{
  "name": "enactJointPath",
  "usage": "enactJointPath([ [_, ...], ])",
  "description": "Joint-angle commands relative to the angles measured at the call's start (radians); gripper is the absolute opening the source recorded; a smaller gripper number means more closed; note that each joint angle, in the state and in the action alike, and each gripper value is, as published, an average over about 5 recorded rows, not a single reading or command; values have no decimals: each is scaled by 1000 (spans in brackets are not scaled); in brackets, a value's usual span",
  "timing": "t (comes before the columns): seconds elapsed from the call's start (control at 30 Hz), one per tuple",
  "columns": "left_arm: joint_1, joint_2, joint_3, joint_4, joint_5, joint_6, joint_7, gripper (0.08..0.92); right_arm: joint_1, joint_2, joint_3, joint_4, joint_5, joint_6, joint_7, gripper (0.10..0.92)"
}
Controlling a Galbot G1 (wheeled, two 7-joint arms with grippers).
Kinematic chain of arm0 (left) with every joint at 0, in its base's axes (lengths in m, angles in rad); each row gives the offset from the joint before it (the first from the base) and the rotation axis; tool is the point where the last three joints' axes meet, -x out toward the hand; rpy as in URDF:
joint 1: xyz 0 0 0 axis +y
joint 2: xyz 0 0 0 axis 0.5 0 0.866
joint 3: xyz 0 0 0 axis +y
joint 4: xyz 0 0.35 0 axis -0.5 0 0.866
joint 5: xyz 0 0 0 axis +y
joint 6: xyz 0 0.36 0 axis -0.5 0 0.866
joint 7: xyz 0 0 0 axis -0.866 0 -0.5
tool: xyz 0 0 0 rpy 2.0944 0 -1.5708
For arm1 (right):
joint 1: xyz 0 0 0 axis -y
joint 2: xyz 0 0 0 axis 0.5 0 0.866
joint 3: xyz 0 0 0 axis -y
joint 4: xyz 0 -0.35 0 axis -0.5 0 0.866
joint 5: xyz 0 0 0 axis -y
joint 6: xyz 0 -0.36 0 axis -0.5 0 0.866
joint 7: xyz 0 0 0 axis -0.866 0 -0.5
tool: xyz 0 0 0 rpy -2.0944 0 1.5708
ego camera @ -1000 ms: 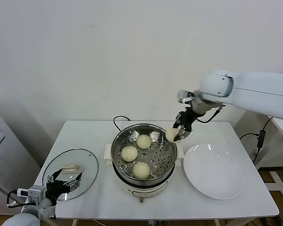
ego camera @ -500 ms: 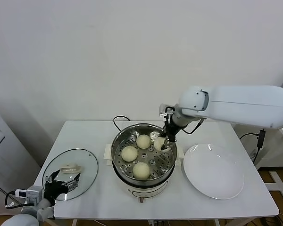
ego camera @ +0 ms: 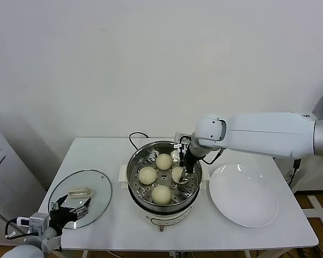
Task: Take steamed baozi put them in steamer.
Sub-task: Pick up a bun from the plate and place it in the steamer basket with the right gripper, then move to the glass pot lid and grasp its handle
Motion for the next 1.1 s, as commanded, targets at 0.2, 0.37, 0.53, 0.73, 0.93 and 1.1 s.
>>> enactJointPath([
  [0.2, 2, -3, -1, -4, 1, 1, 0, 823, 8, -44, 50, 7, 7, -3, -16, 768],
  [0.37, 2, -3, -3, -6, 1, 2, -1, 823, 58, -156, 130, 21, 51, 16, -61, 819],
  [0.53, -7, -1, -5, -6, 1, 3, -2, 823, 0, -337, 285, 18, 184, 89, 26, 823],
  [0.73, -52, 11, 12, 9, -6, 3, -7, 823, -139, -553, 439, 43, 200, 285, 191, 823],
  [0.93, -72, 13, 10, 1, -10, 1, -15, 823, -570, -629, 889, 71, 156, 477, 429, 823],
  [1.1, -75, 11, 7, -12, -2, -3, -23, 823, -1095, -550, 1377, 57, 46, 602, 548, 823],
])
